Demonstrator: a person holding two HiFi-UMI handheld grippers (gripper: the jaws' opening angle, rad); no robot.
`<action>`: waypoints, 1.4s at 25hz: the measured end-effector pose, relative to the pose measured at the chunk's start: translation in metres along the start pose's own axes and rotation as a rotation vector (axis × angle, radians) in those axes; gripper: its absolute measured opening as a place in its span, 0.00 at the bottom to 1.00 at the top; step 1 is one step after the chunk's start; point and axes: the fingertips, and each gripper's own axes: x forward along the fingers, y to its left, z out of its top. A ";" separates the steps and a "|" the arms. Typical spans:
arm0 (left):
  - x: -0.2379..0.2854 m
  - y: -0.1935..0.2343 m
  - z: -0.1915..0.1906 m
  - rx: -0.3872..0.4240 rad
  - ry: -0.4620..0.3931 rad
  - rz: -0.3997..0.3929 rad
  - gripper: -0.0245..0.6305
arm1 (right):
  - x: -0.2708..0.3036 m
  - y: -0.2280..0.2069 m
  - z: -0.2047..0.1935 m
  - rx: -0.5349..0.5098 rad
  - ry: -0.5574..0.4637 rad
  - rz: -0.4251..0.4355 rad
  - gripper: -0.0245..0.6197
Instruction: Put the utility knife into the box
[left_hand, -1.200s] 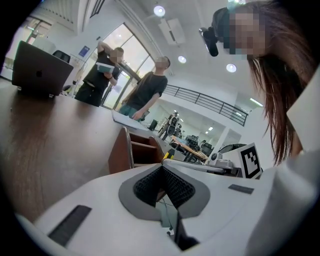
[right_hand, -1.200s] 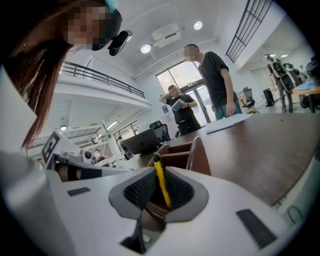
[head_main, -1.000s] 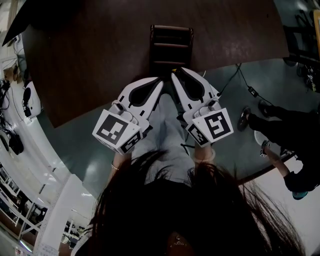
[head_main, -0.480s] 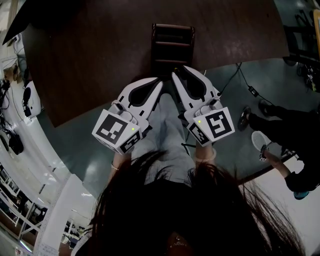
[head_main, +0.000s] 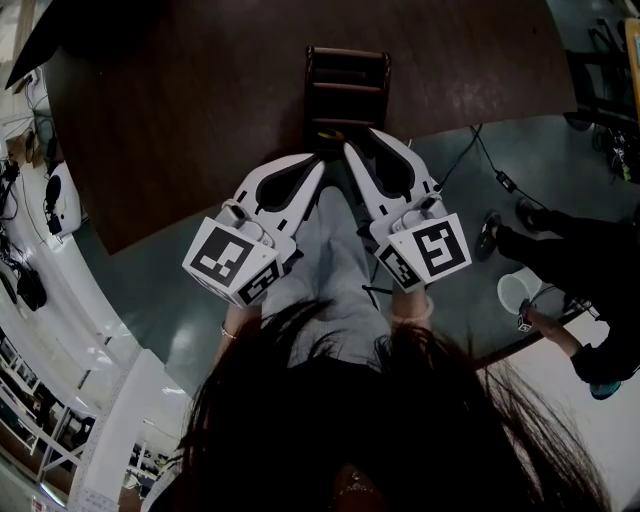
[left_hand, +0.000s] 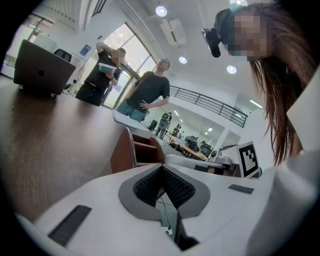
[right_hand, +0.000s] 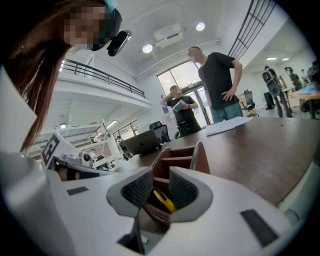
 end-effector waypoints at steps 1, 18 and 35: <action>-0.002 0.001 0.002 0.002 -0.003 -0.002 0.04 | 0.000 0.002 0.002 0.000 -0.006 -0.001 0.18; -0.013 -0.043 0.111 0.182 -0.147 -0.052 0.04 | -0.031 0.037 0.121 -0.072 -0.182 0.063 0.12; -0.058 -0.095 0.190 0.354 -0.316 -0.078 0.04 | -0.077 0.076 0.202 -0.216 -0.351 0.045 0.06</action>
